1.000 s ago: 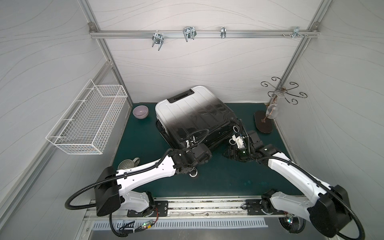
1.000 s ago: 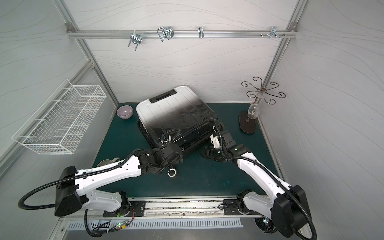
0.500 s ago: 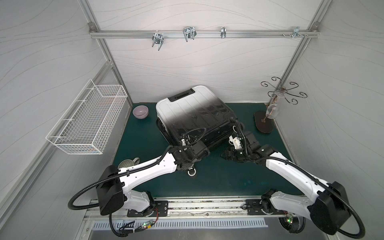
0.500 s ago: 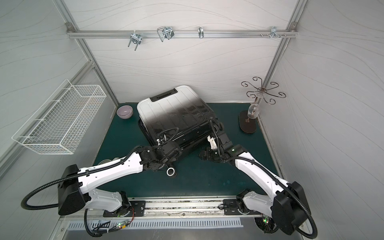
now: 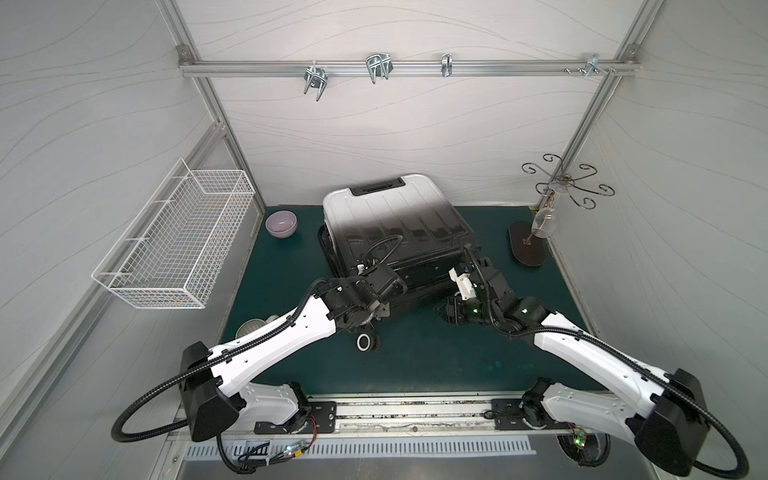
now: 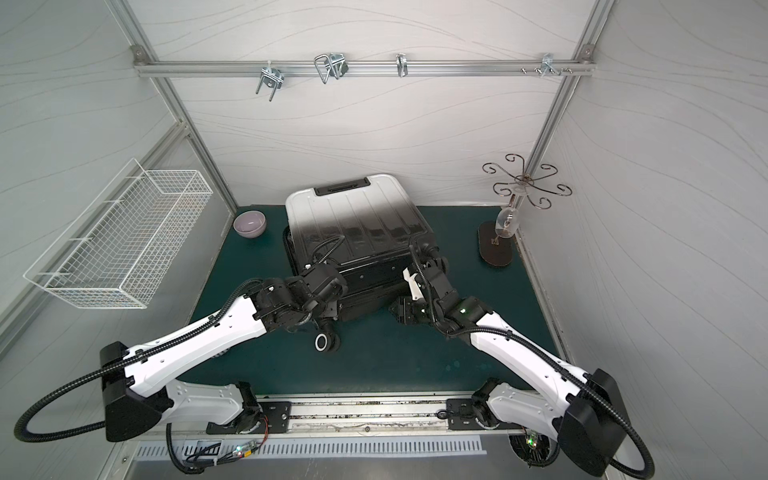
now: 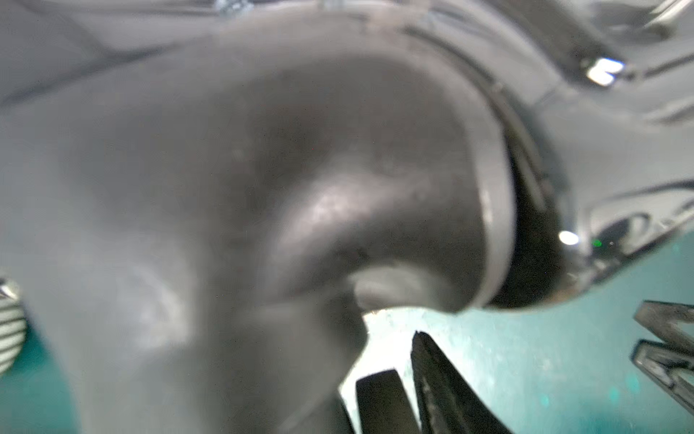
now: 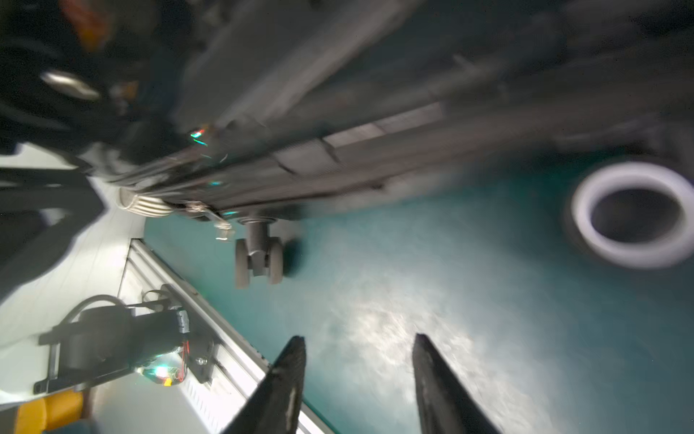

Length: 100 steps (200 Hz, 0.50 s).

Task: Close the suitcase zippers
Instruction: Pick up the suitcase from the center of the board.

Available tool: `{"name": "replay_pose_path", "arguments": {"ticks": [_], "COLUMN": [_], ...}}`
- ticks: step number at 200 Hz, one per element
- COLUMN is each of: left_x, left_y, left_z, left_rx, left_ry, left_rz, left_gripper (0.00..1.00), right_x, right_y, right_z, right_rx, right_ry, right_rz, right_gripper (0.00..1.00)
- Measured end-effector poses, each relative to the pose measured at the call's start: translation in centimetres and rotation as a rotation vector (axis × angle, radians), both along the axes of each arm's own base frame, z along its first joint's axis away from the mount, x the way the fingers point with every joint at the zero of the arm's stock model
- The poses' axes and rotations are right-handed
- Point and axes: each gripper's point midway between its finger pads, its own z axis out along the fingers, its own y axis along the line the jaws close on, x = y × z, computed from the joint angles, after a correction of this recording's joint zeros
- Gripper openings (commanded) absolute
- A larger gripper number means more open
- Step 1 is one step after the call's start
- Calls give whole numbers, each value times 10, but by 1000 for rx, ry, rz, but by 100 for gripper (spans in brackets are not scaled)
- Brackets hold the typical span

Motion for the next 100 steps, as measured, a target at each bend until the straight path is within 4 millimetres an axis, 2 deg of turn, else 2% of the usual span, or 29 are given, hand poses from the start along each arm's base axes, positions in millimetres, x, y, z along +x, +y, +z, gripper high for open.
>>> {"name": "replay_pose_path", "arguments": {"ticks": [22,53,70,100], "left_x": [-3,-5,-6,-4], "left_y": [-9,-19,-22,-22], "left_z": [-5,-5,-6,-6], "left_rx": [-3,-26,-43,-84], "left_ry": [29,43,56,77], "left_rz": [-57,-110,-122,-119], "left_gripper": [0,0,0,0], "right_x": [-7,-17,-24,-28], "right_y": [13,28,42,59], "right_z": [3,-7,-11,-32], "right_rx": [45,67,68,14], "right_ry": [-33,-77,-129,-159], "right_rz": [-23,-69,-71,-99], "right_gripper": [51,56,62,67]}}
